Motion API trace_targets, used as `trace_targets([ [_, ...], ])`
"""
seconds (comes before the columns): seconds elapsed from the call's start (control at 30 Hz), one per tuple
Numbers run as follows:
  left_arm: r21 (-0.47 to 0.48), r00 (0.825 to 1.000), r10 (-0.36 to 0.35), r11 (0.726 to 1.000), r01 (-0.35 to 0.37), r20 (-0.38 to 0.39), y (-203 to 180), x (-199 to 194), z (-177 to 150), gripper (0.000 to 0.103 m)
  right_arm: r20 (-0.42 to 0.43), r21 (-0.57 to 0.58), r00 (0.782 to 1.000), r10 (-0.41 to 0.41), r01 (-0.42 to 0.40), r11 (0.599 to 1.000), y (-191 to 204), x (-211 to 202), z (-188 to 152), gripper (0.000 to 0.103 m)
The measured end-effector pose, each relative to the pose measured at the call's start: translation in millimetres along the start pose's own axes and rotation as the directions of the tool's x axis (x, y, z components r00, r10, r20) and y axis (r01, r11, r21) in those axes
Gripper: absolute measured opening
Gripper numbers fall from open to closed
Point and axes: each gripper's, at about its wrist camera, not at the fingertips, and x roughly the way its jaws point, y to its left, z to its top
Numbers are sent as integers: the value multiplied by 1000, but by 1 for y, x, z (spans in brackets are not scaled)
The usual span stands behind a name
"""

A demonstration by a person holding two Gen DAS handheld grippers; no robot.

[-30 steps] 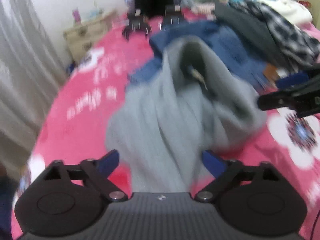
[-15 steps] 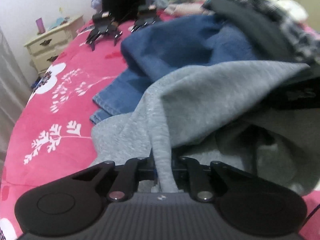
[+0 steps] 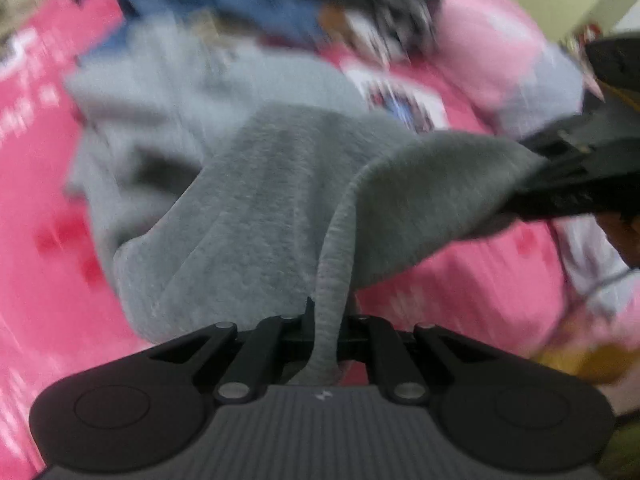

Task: Fold clothes

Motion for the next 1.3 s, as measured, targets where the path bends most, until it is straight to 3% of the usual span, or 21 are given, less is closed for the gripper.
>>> trace_targets([
  [0.07,-1,996,-36,999,36,-76,-18,5,-24,8,-75,-25,996,-38,37,999,-8,21,-30,1],
  [0.13,-23,997,-37,999,35,-75,-11,-1,-23,14,-188,-50,978,-89,81,995,-21,42,-53,2],
  [0.17,-33,997,-37,999,34,-74,-7,-4,-22,25,-241,-64,964,-113,100,993,-27,52,-64,2],
  [0.27,-66,997,-37,997,32,-73,4,-14,-21,40,-323,-94,937,-132,107,990,-36,41,-76,4],
  [0.37,-99,997,-37,995,30,-69,14,-24,-19,55,-313,-24,948,-66,62,998,-42,10,-68,9],
  [0.47,-142,999,-33,989,32,-5,28,-46,-6,57,-323,39,946,-10,24,999,-51,-13,-64,13],
  [0.53,-182,999,-18,983,26,47,44,-58,12,57,-348,42,937,-30,48,998,-58,-16,-64,18],
  [0.57,-214,997,-16,976,33,81,53,-63,23,58,-373,22,925,-68,82,996,-59,-12,-65,21],
  [0.67,-277,983,21,960,30,181,76,-75,57,66,-441,-43,879,-181,180,983,-61,-2,-67,46],
  [0.7,-276,976,48,961,13,212,81,-76,70,67,-461,-67,860,-218,212,975,-62,1,-68,70],
  [0.73,-249,969,80,968,-20,232,82,-71,88,67,-480,-94,839,-257,242,966,-62,5,-69,84],
  [0.8,-171,960,116,983,-74,254,82,-49,130,72,-509,-206,778,-367,303,930,-53,15,-78,84],
  [0.87,-73,957,131,991,-116,259,80,-17,177,73,-518,-209,755,-403,345,915,-48,14,-85,84],
  [0.9,-28,958,142,990,-140,250,81,2,198,73,-523,-169,757,-391,358,918,-49,8,-88,84],
  [1.03,123,964,228,962,-245,140,83,79,259,67,-493,73,806,-328,414,907,-58,-31,-101,84],
  [1.07,144,964,242,956,-256,110,85,93,265,47,-480,113,812,-334,434,894,-62,-37,-101,84],
  [1.1,161,964,253,951,-263,83,88,106,269,36,-466,151,817,-341,453,878,-65,-44,-102,84],
  [1.13,140,969,233,960,-242,81,93,104,267,34,-448,168,818,-360,473,865,-67,-49,-99,84],
  [1.2,82,973,195,975,-205,121,106,80,251,13,-397,197,830,-392,494,847,-71,-56,-89,83],
  [1.3,-6,969,196,980,-197,151,124,39,218,11,-299,226,865,-404,475,850,-79,-55,-61,82],
])
